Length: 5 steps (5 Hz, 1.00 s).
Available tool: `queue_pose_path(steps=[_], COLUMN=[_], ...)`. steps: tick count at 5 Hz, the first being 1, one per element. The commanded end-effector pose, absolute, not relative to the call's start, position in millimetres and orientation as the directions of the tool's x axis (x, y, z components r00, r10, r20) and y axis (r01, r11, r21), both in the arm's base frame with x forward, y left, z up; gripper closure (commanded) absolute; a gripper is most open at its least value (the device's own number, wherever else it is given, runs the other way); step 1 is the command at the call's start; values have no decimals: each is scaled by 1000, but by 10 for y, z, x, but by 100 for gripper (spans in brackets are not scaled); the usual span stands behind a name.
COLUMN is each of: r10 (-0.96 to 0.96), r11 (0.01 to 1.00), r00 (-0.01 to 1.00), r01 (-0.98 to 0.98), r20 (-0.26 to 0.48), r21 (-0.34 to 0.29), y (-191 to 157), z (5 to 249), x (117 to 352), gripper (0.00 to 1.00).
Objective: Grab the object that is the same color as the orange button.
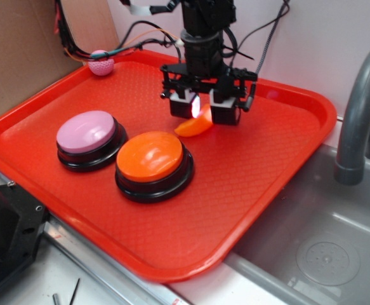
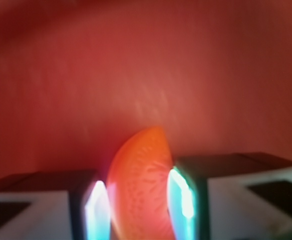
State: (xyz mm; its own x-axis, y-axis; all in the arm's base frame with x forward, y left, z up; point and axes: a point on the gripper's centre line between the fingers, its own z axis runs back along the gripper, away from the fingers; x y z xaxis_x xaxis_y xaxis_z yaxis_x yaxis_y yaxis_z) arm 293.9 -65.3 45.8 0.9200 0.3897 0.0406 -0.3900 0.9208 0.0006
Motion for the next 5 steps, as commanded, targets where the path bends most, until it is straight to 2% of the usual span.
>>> queue_pose_path(steps=[1, 3, 4, 5], r10=[249, 136, 154, 170], r11=[967, 990, 986, 984], r00=[968, 991, 988, 983], r01=[-246, -135, -153, -173], r20=[35, 18, 21, -75], r21=[-68, -39, -59, -38], y=[-332, -216, -137, -31], z=[1568, 2322, 2396, 2277], x=[2841, 2470, 2401, 2525], gripper=[100, 100, 100, 100])
